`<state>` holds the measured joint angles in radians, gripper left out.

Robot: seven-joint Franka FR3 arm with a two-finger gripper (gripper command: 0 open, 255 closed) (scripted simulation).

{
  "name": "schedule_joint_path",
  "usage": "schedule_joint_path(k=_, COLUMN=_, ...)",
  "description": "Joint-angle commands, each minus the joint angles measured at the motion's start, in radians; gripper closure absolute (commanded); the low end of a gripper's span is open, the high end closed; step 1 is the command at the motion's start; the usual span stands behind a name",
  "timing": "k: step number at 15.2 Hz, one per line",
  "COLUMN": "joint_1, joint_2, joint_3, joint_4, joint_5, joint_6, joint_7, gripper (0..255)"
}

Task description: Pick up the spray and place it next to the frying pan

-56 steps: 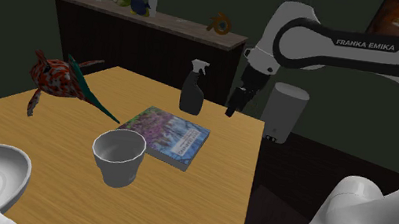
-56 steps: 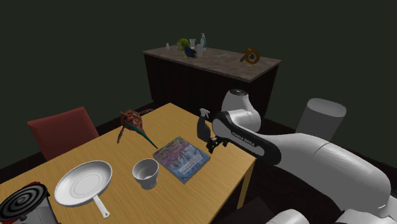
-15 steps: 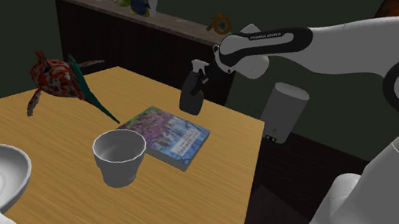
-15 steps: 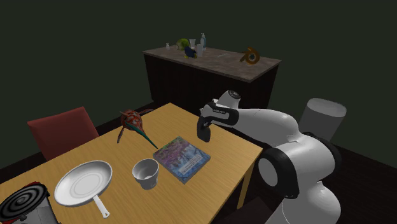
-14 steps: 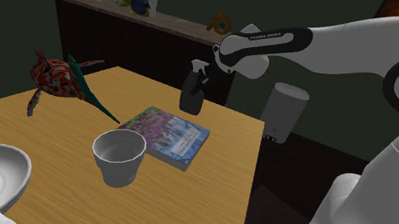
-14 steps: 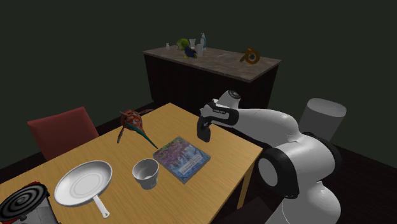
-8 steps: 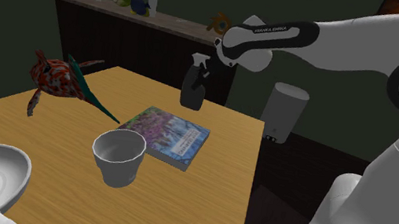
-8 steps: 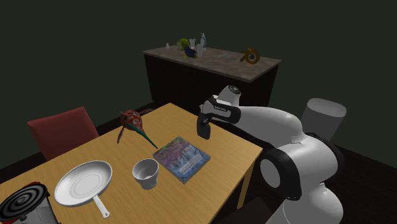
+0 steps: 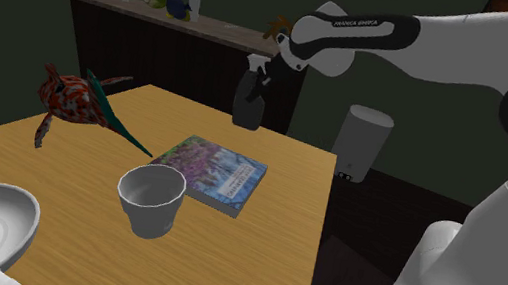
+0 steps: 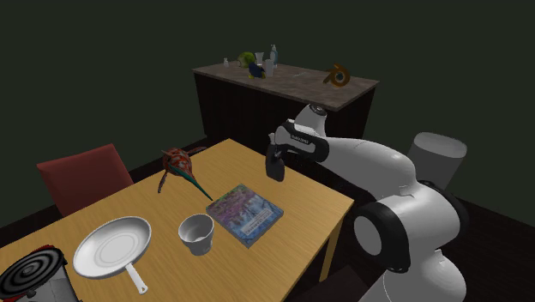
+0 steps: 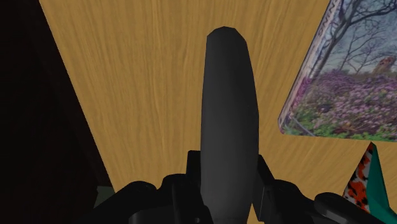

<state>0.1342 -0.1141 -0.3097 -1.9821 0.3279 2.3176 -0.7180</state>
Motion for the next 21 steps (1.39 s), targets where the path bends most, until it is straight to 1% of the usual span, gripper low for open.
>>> schedule_joint_path(k=1, joint_1=-0.001, joint_2=-0.003, joint_3=0.0, joint_4=0.025, joint_5=-0.009, joint_6=-0.027, joint_7=0.011, gripper=255)
schedule_joint_path(k=11, joint_1=-0.005, joint_2=-0.003, joint_3=0.0, joint_4=0.156, joint_5=-0.037, joint_6=-0.153, joint_7=0.056, gripper=255)
schedule_joint_path(k=21, joint_1=-0.009, joint_2=0.02, joint_3=-0.004, joint_4=0.314, joint_5=-0.048, joint_6=-0.287, joint_7=0.091, gripper=255)
